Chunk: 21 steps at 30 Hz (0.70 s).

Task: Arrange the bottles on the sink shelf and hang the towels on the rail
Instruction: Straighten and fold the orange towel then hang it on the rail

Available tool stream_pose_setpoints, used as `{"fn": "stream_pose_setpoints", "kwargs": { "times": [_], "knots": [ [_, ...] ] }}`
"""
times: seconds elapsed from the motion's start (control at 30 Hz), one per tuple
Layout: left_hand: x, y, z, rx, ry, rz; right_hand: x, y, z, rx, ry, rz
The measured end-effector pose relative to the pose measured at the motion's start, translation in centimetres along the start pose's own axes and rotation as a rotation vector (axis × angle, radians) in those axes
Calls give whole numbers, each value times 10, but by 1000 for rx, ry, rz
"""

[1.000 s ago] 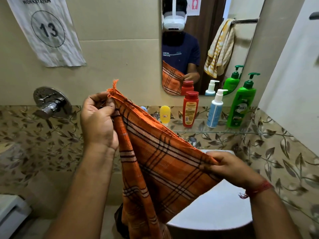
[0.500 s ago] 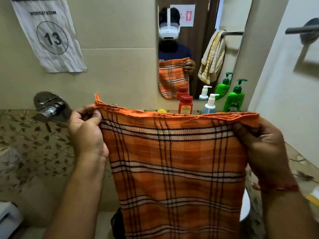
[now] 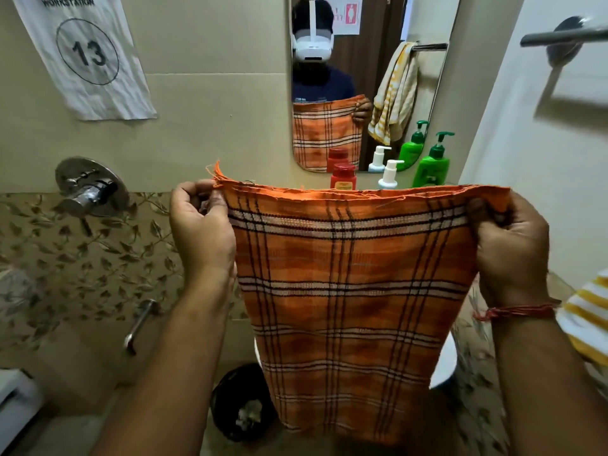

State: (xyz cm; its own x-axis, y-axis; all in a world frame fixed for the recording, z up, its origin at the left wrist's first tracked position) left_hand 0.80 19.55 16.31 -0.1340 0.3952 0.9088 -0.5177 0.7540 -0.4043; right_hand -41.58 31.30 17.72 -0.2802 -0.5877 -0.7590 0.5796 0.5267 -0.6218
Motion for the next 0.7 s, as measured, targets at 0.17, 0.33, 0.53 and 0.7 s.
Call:
{"fn": "stream_pose_setpoints", "kwargs": {
  "times": [0.17,0.33,0.53,0.7],
  "knots": [
    [24,14,1,34,-125,153,-1,-2,-1,-43,-93,42],
    [43,26,4,76,-112,196,-11,-2,-10,16,-80,-40],
    [66,44,-7,176,-83,281,-34,7,-17,99,-103,-118],
    [60,34,-16,208,-80,262,-38,7,15,-310,-76,-74]
  ]
}}
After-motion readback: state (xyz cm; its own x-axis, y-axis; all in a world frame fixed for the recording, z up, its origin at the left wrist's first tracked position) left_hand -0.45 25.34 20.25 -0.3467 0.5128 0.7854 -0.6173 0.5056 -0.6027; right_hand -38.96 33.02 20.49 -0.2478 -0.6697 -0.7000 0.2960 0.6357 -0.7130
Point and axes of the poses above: each hand's wrist, its own y-axis away from the middle knuckle, its own z-axis out of the palm, x = y × z, the point moved 10 cm from there along -y, towards the middle knuckle, and after that the axes turned 14 degrees about -y, right-handed, at the moved point
